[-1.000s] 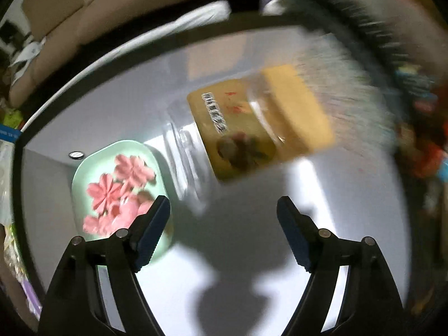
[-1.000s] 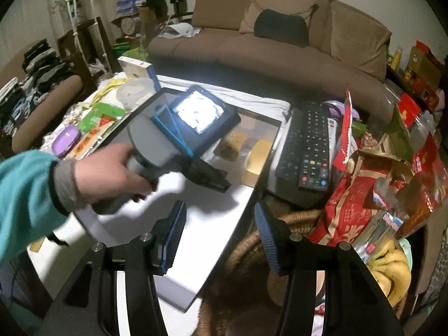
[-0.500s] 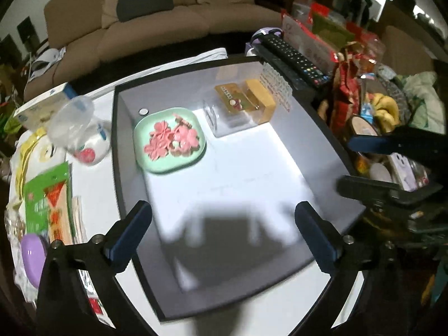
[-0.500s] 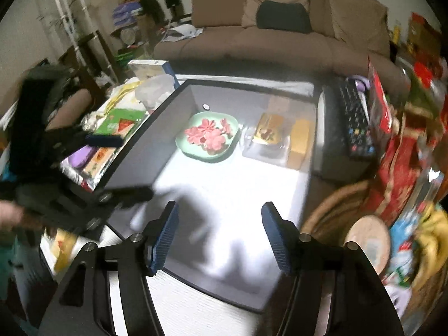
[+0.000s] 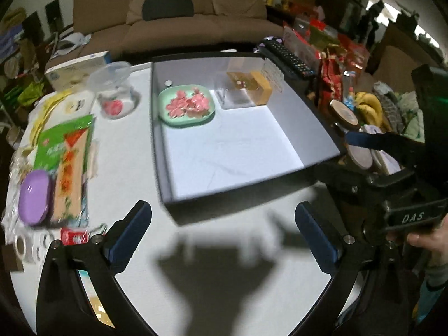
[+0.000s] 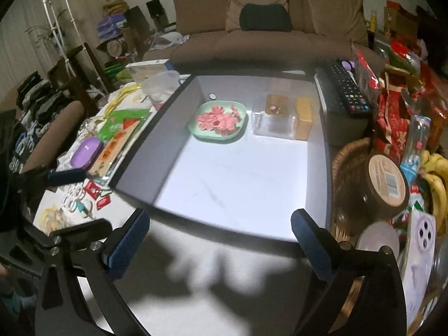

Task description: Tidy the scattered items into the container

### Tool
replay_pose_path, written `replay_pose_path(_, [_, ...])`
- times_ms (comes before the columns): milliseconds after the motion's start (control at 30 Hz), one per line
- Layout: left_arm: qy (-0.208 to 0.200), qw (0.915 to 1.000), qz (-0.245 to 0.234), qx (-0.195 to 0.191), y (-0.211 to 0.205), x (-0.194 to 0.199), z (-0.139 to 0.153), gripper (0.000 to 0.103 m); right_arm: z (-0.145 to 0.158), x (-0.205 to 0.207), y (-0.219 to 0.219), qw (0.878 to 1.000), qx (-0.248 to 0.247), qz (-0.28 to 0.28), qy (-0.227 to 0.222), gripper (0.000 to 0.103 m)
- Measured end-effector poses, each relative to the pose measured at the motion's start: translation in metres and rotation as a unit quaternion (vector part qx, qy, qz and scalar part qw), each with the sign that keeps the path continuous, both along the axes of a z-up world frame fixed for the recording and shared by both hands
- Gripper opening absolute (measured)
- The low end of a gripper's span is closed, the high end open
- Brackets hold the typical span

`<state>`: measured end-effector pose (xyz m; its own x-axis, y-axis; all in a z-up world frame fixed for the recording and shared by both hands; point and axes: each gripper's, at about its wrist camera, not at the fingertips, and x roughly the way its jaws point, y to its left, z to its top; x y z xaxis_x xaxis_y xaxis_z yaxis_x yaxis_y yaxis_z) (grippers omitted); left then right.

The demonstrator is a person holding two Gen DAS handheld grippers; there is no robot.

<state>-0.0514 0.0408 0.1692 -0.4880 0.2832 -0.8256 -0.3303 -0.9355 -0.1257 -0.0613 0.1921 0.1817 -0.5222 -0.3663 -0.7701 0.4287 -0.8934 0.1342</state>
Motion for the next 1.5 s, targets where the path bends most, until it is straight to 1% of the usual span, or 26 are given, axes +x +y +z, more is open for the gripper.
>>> replay_pose_path(133, [0.015,0.9998,0.012,0.004,-0.019,0.028,0.009,0.103,0.005,0.025,-0.013,1.000,0.018,-0.006,0.024,0.103])
replay_pose_path(233, [0.025,0.9995,0.017,-0.005,-0.029,0.042,0.015,0.103,0.006,0.042,-0.022,0.999,0.029,-0.011,0.038,0.103])
replay_pose_path(333, [0.033,0.9992,0.016,-0.015,-0.037,0.054,0.018,0.103,0.004,0.059,-0.031,0.999,0.029,-0.013,0.044,0.103])
replay_pose_path(433, [0.036,0.9990,0.021,-0.014,-0.048,0.066,0.018,0.103,-0.001,0.069,-0.038,0.999,0.028,-0.011,0.043,0.103])
replay_pose_path(700, [0.025,0.9986,0.045,0.007,-0.082,0.075,-0.001,0.103,-0.011,0.086,-0.058,0.999,0.031,-0.004,0.043,0.103])
replay_pose_path(867, [0.023,0.9972,0.064,0.032,-0.108,0.072,-0.018,0.103,-0.021,0.090,-0.073,0.998,0.036,0.004,0.046,0.103])
replay_pose_path(1000, [0.040,0.9936,0.080,0.069,-0.135,0.071,-0.028,0.103,-0.027,0.095,-0.084,0.999,0.010,0.018,0.050,0.103])
replay_pose_path(1133, [0.060,0.9886,0.098,0.097,-0.165,0.067,-0.033,0.103,-0.024,0.097,-0.101,0.997,-0.022,0.047,0.054,0.103])
replay_pose_path(1233, [0.070,0.9834,0.117,0.120,-0.192,0.061,-0.034,0.103,-0.018,0.096,-0.119,0.995,-0.034,0.068,0.058,0.103])
replay_pose_path(1333, [0.076,0.9770,0.145,0.136,-0.224,0.052,-0.037,0.103,-0.016,0.097,-0.135,0.993,-0.057,0.083,0.058,0.103])
replay_pose_path(1367, [0.075,0.9759,0.153,0.137,-0.232,0.051,-0.038,0.103,-0.016,0.097,-0.139,0.993,-0.063,0.086,0.058,0.103])
replay_pose_path(1433, [0.069,0.9747,0.172,0.124,-0.248,0.049,-0.043,0.103,-0.021,0.100,-0.149,0.992,-0.070,0.094,0.056,0.103])
replay_pose_path(1500, [0.053,0.9742,0.192,0.107,-0.268,0.051,-0.049,0.103,-0.031,0.101,-0.161,0.991,-0.070,0.103,0.045,0.103])
